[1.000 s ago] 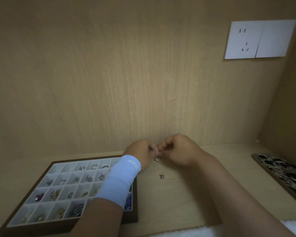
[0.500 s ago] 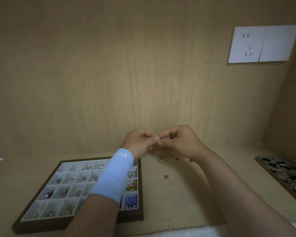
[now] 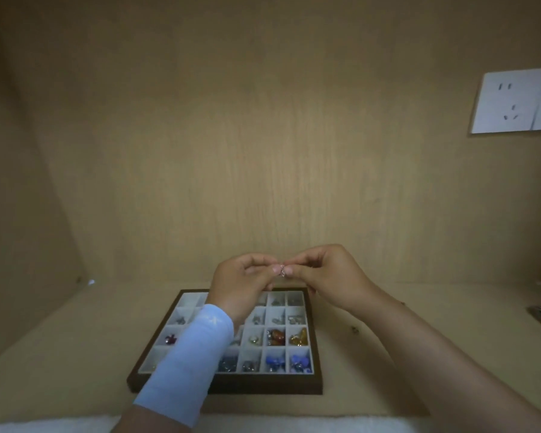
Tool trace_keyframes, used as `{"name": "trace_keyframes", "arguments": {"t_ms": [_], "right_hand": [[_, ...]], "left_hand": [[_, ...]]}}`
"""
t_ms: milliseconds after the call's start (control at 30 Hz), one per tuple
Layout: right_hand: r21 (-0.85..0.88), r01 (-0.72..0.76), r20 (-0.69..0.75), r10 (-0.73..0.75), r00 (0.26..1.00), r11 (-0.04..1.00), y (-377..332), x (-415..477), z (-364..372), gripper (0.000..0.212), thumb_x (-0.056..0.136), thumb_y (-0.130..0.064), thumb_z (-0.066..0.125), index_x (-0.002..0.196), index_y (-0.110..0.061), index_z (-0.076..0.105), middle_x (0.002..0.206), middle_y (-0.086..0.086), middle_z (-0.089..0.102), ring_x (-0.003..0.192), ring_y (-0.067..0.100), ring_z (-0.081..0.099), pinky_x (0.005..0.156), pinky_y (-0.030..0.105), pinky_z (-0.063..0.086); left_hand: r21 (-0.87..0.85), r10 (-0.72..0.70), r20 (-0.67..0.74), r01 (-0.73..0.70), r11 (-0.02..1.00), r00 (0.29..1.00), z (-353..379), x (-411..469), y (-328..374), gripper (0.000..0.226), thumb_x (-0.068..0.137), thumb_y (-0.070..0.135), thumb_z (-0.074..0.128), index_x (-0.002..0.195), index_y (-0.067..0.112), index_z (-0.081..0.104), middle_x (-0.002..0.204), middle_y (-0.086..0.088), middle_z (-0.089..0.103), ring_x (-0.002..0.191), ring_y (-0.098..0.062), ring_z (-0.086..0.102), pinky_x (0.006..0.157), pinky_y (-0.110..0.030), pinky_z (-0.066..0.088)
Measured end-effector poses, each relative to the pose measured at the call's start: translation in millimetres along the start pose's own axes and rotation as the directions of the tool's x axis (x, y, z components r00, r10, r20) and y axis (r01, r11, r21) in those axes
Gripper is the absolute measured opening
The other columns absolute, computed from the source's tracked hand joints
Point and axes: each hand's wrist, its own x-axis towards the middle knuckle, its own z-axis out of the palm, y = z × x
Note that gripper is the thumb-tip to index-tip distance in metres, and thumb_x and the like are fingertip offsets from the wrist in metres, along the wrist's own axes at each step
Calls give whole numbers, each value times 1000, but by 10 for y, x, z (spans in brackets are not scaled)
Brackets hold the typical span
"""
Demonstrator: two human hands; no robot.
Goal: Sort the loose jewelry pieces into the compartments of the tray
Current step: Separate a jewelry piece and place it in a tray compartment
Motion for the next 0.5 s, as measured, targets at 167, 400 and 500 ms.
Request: {"name": "trace_keyframes", "arguments": {"t_ms": [167, 400, 500], "right_hand": [[132, -139, 39, 135, 990, 982, -124, -88, 392, 14, 86, -31, 76, 86, -18, 81, 81, 2, 78, 49, 5, 57, 47, 18, 46], [257, -249, -6, 259, 966, 934, -297, -169, 664, 23, 90, -35, 71, 81, -16, 79, 62, -6, 70, 44, 4, 50, 42, 16, 40], [91, -197, -43, 201, 979, 976, -337, -83, 709, 24, 93, -34, 68, 78, -16, 76, 53, -9, 65, 39, 1, 48, 41, 14, 39]], "left_hand": [[-104, 93, -33, -95, 990, 995, -353, -231, -96, 11, 83, 10, 74, 89, 19, 74, 86, 2, 77, 81, -9, 73, 69, -18, 55], [-176, 217, -43, -221, 959, 975, -505, -140, -169, 15, 83, 12, 76, 93, 24, 75, 89, 5, 77, 88, -8, 73, 74, -14, 53], [74, 272, -61, -267, 961, 960, -614, -23, -264, 20, 90, 20, 68, 103, 35, 72, 98, 17, 74, 98, 2, 66, 89, -21, 51]]}}
